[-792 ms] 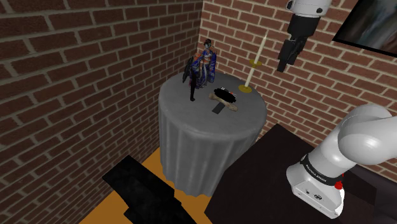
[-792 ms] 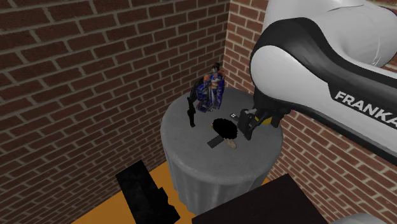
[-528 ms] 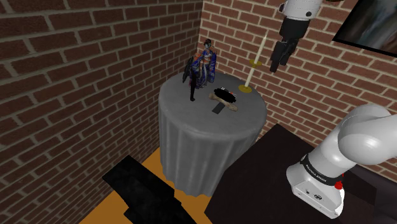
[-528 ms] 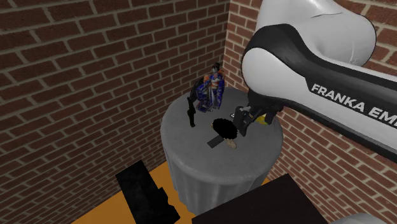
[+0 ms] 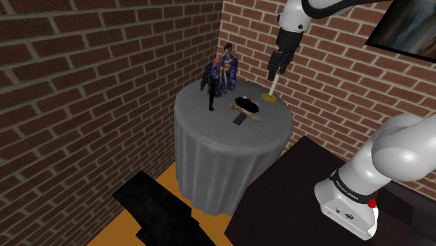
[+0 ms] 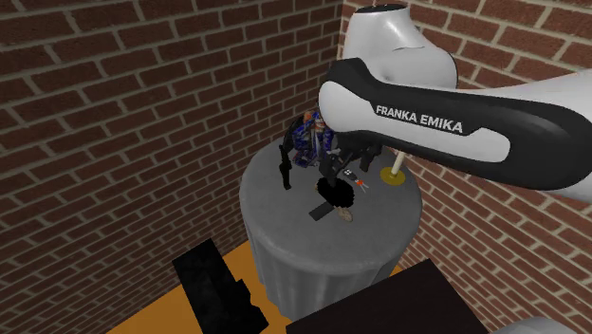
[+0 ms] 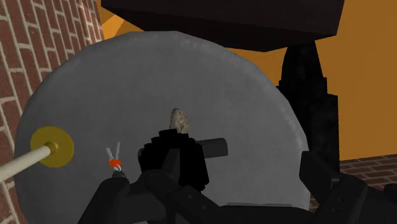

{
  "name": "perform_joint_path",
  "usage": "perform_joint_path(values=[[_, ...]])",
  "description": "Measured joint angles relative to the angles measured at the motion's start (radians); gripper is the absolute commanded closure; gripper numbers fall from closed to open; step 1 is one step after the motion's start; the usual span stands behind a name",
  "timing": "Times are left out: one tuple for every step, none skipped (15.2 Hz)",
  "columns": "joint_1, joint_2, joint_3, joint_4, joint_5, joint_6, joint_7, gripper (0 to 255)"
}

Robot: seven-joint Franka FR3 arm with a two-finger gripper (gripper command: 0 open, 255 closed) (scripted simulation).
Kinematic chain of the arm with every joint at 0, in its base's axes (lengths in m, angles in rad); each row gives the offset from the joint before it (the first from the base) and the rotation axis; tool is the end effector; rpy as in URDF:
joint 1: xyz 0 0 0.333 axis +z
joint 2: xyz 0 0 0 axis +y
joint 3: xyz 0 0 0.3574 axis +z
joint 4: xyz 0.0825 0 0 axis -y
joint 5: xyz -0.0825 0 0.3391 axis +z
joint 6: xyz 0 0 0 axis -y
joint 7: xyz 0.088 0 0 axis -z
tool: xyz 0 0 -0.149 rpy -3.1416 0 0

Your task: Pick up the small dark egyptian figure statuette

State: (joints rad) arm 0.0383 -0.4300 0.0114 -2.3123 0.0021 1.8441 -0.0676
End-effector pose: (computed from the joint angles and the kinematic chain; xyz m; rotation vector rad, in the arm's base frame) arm 0.3558 0.0184 0.5146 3.1334 0.1813 -0.0600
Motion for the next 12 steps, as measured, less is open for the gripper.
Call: perform_joint_path(values=[[0.001,0.035,-0.003,0.014,0.002,0.026,-0.01,0],[0.004,0.069,-0.003,0.029,0.007,0.051,-0.014,0],[0.005,0.11,-0.006,0.05,0.01,0.076,-0.024,0],[0.007,0.15,-0.008,0.073,0.013,0.098,-0.033,0],[0.009,0.18,-0.008,0.085,0.018,0.122,-0.039,0],[0.012,0.215,-0.007,0.108,0.023,0.139,-0.045,0],[0.016,0.252,-0.005,0.13,0.028,0.159,-0.048,0],[0.017,0.29,-0.006,0.156,0.032,0.176,-0.058,0],[0.018,0.319,-0.007,0.176,0.037,0.191,-0.067,0],[0.019,0.349,-0.007,0.201,0.042,0.201,-0.075,0],[0.022,0.396,-0.005,0.24,0.047,0.214,-0.081,0],[0.023,0.432,-0.004,0.273,0.051,0.222,-0.088,0]])
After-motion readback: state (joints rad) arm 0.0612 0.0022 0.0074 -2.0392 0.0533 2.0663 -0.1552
